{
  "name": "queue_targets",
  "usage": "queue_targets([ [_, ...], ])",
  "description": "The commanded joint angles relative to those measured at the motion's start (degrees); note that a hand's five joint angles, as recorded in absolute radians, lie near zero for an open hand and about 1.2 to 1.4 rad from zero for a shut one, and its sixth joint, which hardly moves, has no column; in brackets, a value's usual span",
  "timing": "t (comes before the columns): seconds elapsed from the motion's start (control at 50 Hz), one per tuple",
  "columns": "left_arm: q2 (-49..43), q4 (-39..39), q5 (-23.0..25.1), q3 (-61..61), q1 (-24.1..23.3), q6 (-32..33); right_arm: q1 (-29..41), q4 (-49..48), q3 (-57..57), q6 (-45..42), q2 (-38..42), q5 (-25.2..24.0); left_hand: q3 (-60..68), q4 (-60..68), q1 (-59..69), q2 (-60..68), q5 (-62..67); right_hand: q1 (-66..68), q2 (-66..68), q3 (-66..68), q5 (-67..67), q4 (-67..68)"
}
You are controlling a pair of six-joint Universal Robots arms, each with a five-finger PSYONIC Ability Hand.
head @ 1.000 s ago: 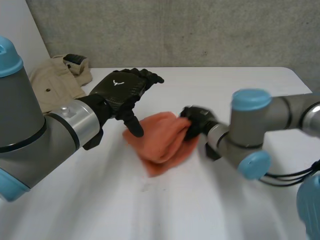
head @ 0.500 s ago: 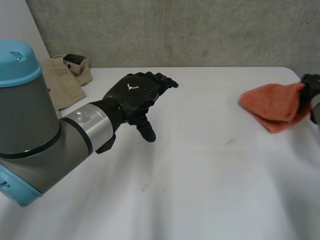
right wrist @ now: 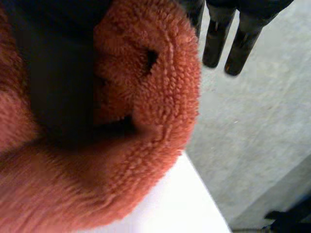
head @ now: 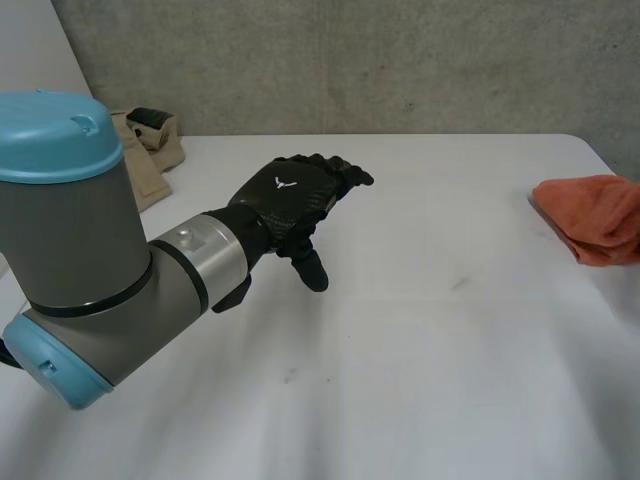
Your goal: Fold the laundry.
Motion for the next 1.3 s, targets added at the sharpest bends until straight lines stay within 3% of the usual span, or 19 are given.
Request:
queue_targets([
  [0.02,0.44,0.0,-0.15,-0.01,0.02,-0.52,-0.33,10.08,1.27,-5.96,-1.67,-2.79,0.36,0.88,1.59,0.74,-0.2,-4.98,-10.05,-10.97,-12.05,-11.21],
  [0.26,0.97,-0.18,-0.15,-0.89,0.11,-0.69,-4.81,11.85,17.34,-16.07,-15.03,-1.3,0.19,0.72,1.42,0.58,-0.37,-4.98,-10.05,-10.97,-12.05,-11.21],
  [0.42,2.29,-0.27,-0.06,-2.21,0.29,-0.69,-7.45,7.55,21.66,-31.71,-18.37,0.63,-0.14,0.38,1.08,0.24,-0.7,-4.98,-10.05,-10.97,-12.05,-11.21],
  [0.52,3.34,-0.27,0.03,-2.91,0.46,-0.52,-9.91,4.13,20.79,-45.23,-19.34,5.55,-0.14,0.38,1.08,0.24,-0.7,-4.98,-10.05,-10.97,-12.05,-11.21],
  [0.6,4.74,0.08,0.11,-3.44,0.73,-0.43,-9.91,-1.48,20.08,-48.68,-23.62,6.7,-0.14,0.38,1.08,0.24,-0.7,-4.98,-10.05,-10.97,-12.05,-11.21],
  [0.72,6.86,3.68,0.2,-3.44,4.15,-0.43,-9.04,-8.88,20.87,-47.81,-30.14,6.53,-0.48,0.04,0.75,-0.09,-1.04,-4.98,-10.05,-10.97,-12.05,-11.21],
  [0.8,7.82,9.13,0.03,-3.35,8.36,-0.34,-2.99,-11.79,23.06,-42.64,-35.33,4.86,-0.31,0.21,0.91,0.07,-0.87,-4.98,-10.05,-10.97,-12.05,-11.21],
  [0.9,7.04,13.7,0.03,-2.12,13.46,-0.16,5.89,-12.32,32.43,-32.28,-42.44,-3.64,-0.65,-0.13,0.58,-0.26,-1.21,-4.98,-10.05,-10.97,-12.05,-11.21],
  [0.98,3.7,15.11,0.9,-0.28,20.49,0.01,10.81,-12.5,42.89,-26.12,-47.7,-9.71,-0.65,-0.13,0.58,-0.26,-1.21,-4.98,-10.05,-10.97,-12.05,-11.21],
  [1.02,0.54,15.9,1.87,1.04,25.5,0.1,13.98,-12.58,47.04,-24.79,-50.18,-11.75,-0.65,-0.13,0.58,-0.26,-1.21,-4.98,-10.05,-10.97,-12.05,-11.21],
  [1.12,-7.02,19.06,5.64,4.55,31.92,0.97,23.64,-13.9,60.03,-23.55,-53.44,-16.58,-0.48,0.04,0.75,-0.09,-1.04,-4.98,-10.05,-10.97,-12.05,-11.21],
  [1.22,-16.5,22.32,7.93,8.86,37.1,9.31,28.75,-14.78,69.81,-23.81,-54.93,-17.73,-0.48,0.04,0.75,-0.09,-1.04,-4.98,-10.05,-10.97,-12.05,-11.21],
  [1.3,-26.68,22.94,7.94,15.61,41.41,21.33,31.48,-15.4,75.44,-23.81,-56.25,-17.73,-0.65,-0.13,0.58,-0.26,-1.21,-4.98,-10.05,-10.97,-12.05,-11.21],
])
